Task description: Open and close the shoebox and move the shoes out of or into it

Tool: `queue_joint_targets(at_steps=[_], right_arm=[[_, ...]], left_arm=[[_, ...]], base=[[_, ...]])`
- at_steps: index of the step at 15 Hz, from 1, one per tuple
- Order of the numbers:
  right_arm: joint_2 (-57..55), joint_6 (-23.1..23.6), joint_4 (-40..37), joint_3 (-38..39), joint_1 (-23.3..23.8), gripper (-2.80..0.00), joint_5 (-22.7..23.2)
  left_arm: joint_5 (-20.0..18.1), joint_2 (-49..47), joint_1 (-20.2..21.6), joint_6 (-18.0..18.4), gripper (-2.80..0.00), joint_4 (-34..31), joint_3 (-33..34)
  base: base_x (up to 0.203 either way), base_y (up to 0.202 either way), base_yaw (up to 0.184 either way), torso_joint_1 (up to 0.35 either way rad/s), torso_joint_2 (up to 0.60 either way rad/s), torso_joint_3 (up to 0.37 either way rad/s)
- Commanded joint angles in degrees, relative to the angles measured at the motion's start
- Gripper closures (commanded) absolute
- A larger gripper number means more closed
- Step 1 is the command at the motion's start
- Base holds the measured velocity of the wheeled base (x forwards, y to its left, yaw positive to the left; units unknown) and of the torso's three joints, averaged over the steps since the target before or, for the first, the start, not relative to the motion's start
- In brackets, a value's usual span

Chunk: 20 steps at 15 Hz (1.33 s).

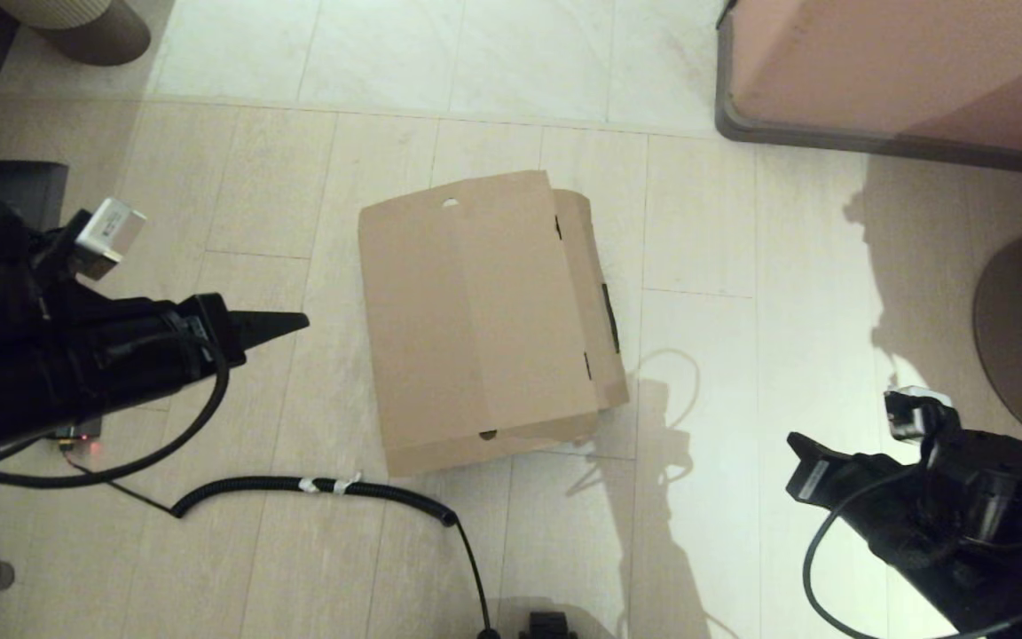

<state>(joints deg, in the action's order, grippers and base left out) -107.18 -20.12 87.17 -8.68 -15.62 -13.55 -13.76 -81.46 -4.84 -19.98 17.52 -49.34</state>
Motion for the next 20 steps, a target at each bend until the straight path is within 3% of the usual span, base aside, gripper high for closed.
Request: queue_joint_targets(at_steps=[1,6,9,15,18,20], right_arm=[[5.2,0.5,0.5,1.3,-0.8,0.0,-1.1],[8.2,0.8,0.5,1.9,-0.9,0.0,-1.4],[9.6,2.1,0.5,4.0,-0.9,0.0,-1.4],[11.8,3.3,0.5,6.7,-1.6,0.0,-1.4],[12.3,3.7,0.5,9.3,-3.4,0.0,-1.4],[12.4,3.5,0.5,9.5,-3.4,0.0,-1.9]], left_arm=[[0.8,-3.3,2.3,-0.2,0.0,0.4,0.6],[-0.8,-21.1,12.6,-0.3,0.0,5.7,-6.3],[-2.7,-34.9,15.4,-0.8,0.0,10.5,-14.1],[-1.1,-54.4,15.9,-10.6,0.0,18.7,-36.5],[-0.6,-56.5,13.1,-18.5,0.0,19.0,-41.7],[-0.5,-55.9,9.7,-21.2,0.0,18.7,-42.7]], base=[[0.0,0.0,0.0,0.0,0.0,0.0],[0.0,0.0,0.0,0.0,0.0,0.0],[0.0,0.0,0.0,0.0,0.0,0.0],[0.0,0.0,0.0,0.0,0.0,0.0],[0.0,0.0,0.0,0.0,0.0,0.0],[0.0,0.0,0.0,0.0,0.0,0.0]])
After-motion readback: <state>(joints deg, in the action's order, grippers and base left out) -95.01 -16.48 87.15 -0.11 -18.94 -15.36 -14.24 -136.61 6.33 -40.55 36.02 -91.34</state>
